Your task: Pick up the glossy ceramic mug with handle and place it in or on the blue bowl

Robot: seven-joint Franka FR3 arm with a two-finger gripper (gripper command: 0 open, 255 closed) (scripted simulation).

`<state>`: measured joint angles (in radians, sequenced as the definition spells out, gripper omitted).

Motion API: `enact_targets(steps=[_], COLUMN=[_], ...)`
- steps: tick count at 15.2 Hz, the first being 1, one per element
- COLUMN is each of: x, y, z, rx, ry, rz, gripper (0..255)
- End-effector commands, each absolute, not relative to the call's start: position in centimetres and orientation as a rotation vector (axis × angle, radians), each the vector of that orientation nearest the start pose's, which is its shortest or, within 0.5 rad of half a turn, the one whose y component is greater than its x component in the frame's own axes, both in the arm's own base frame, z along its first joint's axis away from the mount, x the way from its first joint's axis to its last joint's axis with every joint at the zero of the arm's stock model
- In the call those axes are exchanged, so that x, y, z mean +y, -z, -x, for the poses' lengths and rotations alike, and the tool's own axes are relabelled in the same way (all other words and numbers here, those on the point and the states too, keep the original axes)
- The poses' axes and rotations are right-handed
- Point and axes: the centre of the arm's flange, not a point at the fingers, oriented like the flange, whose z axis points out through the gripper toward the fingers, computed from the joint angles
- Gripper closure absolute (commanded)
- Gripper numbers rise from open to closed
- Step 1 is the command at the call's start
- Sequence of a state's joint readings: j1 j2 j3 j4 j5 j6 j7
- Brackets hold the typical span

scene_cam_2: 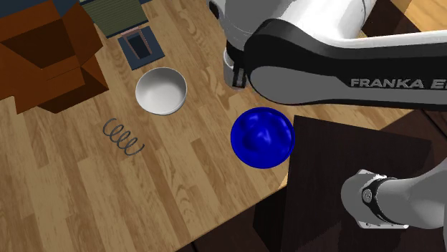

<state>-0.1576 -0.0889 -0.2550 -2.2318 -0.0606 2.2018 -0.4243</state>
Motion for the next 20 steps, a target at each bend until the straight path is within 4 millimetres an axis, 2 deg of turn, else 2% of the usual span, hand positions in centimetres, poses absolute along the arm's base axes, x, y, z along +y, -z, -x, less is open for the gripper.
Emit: enact_targets(steps=[1,12,20], x=[-19.2,-8.3,-8.3], y=[-41.7,-42.8,-38.6], z=[-45.1,-35.6,-35.6], rx=[-0.073,-0.073,-0.073], ry=[0.065,0.065,0.065], rz=[3.189,3.189,3.189], gripper=[255,255,255])
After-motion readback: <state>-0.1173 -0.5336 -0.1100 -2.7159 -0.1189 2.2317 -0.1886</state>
